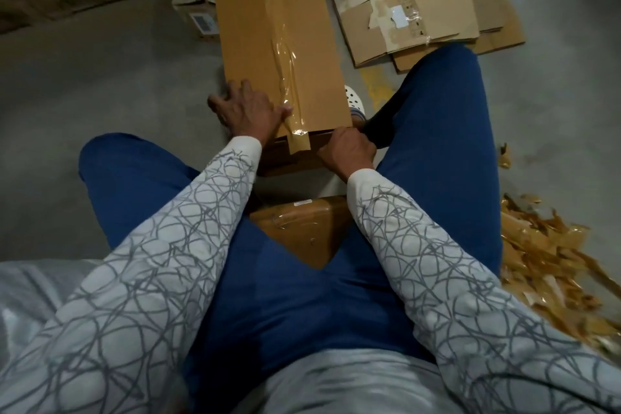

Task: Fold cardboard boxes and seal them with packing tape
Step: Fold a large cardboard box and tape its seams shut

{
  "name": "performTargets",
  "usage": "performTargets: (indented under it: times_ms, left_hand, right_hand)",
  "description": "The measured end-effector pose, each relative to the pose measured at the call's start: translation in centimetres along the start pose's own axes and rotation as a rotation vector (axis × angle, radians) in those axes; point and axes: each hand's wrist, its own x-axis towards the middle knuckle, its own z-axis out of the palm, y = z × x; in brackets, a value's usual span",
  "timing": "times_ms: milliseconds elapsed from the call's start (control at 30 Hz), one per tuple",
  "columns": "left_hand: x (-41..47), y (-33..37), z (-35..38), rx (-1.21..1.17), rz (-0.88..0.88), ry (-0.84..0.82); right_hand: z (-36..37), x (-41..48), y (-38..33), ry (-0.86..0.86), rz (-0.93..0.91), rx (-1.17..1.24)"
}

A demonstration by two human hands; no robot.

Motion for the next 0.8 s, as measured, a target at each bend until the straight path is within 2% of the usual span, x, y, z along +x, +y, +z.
performTargets:
  times_ms: [133,233,367,533,800]
  left_hand:
    - [0.2,0.8,0.6,0.107,0.098,0.004]
    - [0.6,1.5,0.9,0.177,0.164,0.010]
    - [1.5,1.9,0.8,0.178,0.161,-0.006]
    - [1.8,2.1,1.1,0.191,0.160,-0.015]
    - [1.5,1.6,1.3,0.150,0.144,-0.010]
  right_hand:
    - [0.3,1.1,-0.1,0.050,0.032,-0.012]
    - [0.2,2.2,-0.4,0.145,-0.006,-0.007]
    - [0.5,4.0,-1.2,0.255,-0.092,0.060]
    - [1.4,4.9,-2.1,0.223,-0.260,0.057]
    - [1.5,5.7,-2.1,0.198,-0.307,0.024]
